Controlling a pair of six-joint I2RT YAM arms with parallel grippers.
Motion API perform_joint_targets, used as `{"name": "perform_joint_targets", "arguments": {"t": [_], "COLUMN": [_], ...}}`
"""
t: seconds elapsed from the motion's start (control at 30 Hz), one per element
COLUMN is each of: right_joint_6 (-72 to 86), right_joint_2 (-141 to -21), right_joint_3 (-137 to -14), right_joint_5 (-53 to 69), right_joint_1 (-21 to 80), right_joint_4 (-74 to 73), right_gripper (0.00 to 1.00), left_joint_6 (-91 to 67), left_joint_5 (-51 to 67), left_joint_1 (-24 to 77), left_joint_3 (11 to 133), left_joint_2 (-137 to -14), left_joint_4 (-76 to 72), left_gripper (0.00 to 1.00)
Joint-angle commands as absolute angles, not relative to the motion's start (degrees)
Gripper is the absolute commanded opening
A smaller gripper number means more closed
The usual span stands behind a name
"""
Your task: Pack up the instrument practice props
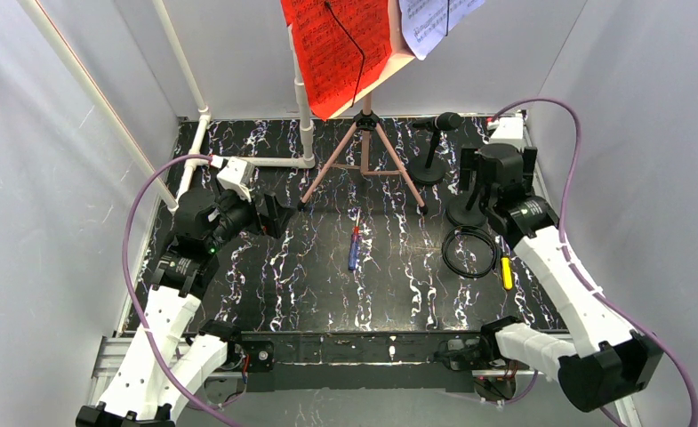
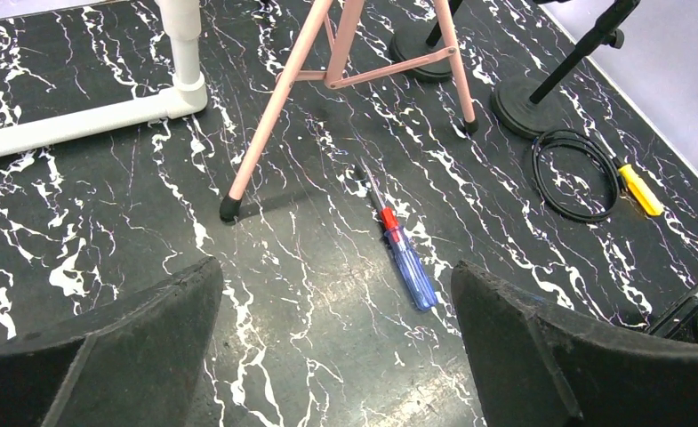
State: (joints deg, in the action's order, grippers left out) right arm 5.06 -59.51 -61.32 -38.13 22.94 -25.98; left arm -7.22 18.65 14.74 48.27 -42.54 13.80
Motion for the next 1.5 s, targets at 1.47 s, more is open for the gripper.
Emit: {"name": "perform_joint_targets", "arguments": {"t": [1.47], "right_joint_6": [0.8], "right_joint_2": [-68.2], "right_joint_3": [-46.5], "right_joint_5": [-14.8], "right_joint_1": [6.4], "right_joint_4": [12.5], "right_gripper": [0.69], "left_joint_6": [-5.1], "left_joint_5": [29.3], "left_joint_1": [15.1], "left_joint_3": [46.8], "left_joint_2": [-42.5], "left_joint_4": [10.3], "left_gripper": [0.98]}}
